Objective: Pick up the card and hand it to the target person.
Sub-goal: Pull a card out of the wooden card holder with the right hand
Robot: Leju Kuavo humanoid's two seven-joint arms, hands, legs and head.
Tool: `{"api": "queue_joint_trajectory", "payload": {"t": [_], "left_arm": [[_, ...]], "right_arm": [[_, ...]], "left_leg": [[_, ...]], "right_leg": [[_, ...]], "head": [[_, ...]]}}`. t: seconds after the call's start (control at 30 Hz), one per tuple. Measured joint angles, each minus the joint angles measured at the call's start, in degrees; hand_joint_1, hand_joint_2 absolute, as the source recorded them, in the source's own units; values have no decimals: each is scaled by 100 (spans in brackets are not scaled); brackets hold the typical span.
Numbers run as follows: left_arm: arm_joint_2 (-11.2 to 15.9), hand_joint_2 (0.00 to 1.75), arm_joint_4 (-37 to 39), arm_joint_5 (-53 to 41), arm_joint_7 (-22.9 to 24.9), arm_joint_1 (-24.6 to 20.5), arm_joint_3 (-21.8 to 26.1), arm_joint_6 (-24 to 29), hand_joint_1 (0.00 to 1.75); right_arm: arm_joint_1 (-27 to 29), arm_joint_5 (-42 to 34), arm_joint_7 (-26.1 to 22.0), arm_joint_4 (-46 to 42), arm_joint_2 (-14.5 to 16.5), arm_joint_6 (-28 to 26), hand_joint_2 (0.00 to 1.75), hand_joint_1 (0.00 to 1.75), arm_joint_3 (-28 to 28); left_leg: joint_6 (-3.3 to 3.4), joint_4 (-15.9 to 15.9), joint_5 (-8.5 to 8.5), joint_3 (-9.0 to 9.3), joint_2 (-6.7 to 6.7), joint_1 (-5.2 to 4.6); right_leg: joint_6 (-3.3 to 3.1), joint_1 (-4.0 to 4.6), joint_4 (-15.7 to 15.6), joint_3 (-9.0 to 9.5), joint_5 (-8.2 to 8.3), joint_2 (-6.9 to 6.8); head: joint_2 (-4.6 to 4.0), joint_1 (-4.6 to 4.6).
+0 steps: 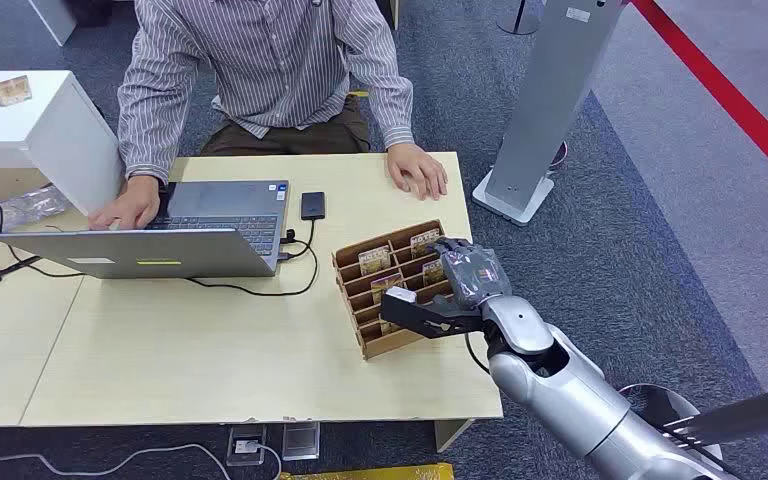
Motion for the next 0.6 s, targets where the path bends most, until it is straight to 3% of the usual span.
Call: {"api": "queue_joint_trajectory", "payload": {"t": [0.1,0.27,0.6], "left_arm": [[0,0,0,0,-1,1,0,0,0],[0,0,0,0,-1,1,-2,0,0],[0,0,0,0,-1,1,-1,-2,0]], "right_arm": [[0,0,0,13,3,0,175,50,15],[-3,-2,0,39,5,0,175,77,51],[-4,-4,0,44,7,0,175,101,58]], "left_leg": [[0,0,0,-1,0,0],[0,0,0,0,0,0],[0,0,0,0,0,0]], "right_leg": [[0,0,0,0,0,0],[0,0,0,0,0,0],[0,0,0,0,0,0]], "head": [[1,0],[0,2],[0,2]]}}
